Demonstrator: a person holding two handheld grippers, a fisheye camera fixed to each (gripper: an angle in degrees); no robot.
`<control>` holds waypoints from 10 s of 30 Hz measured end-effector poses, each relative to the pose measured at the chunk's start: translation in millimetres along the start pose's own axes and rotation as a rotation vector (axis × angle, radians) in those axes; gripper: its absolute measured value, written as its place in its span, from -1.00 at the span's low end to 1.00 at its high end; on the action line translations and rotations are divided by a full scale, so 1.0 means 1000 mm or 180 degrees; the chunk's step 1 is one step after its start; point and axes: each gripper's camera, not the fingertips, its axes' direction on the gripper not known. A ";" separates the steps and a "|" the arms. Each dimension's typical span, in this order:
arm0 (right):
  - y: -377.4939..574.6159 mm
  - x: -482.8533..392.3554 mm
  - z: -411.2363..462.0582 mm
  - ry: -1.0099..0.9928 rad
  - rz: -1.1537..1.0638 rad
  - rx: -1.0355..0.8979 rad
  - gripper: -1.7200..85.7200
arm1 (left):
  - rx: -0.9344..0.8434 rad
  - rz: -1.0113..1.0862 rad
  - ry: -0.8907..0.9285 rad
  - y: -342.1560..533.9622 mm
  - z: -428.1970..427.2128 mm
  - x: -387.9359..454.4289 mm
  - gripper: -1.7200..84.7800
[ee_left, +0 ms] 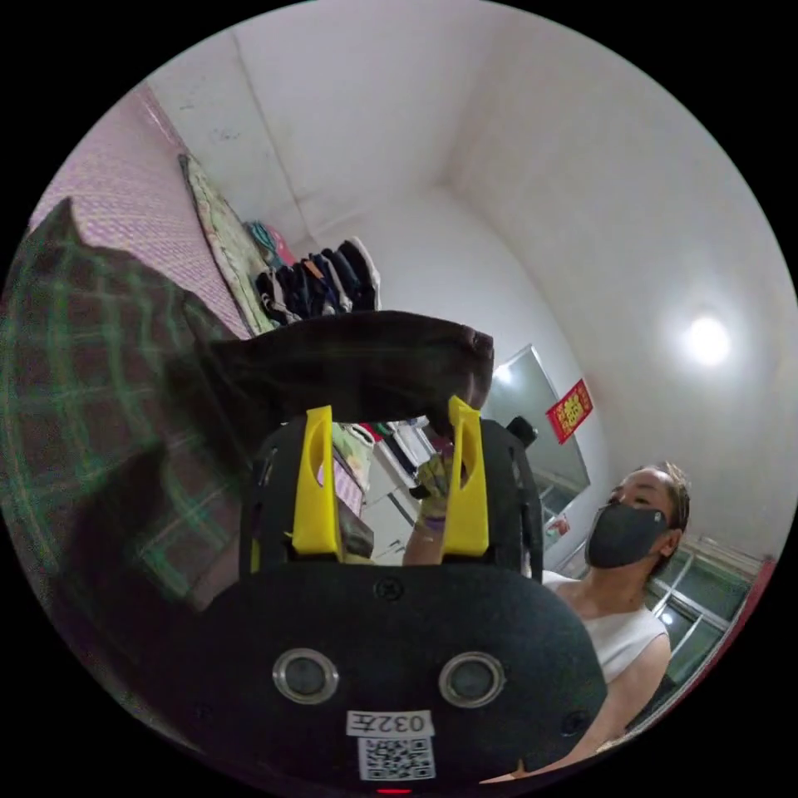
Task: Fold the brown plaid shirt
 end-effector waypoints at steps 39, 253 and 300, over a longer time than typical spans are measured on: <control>0.230 0.085 -0.080 -0.0245 0.2163 -0.0397 -0.94 | 0.0370 -0.0542 -0.0586 -0.058 0.056 0.071 -0.94; 0.131 0.076 -0.094 -0.0790 0.2018 -0.0637 -0.79 | -0.0851 0.0391 -0.2072 -0.007 0.043 0.000 -0.98; 0.224 0.109 -0.172 -0.0498 0.2288 0.0923 -0.79 | 0.1561 -0.0655 -0.3829 0.093 -0.293 0.029 -0.73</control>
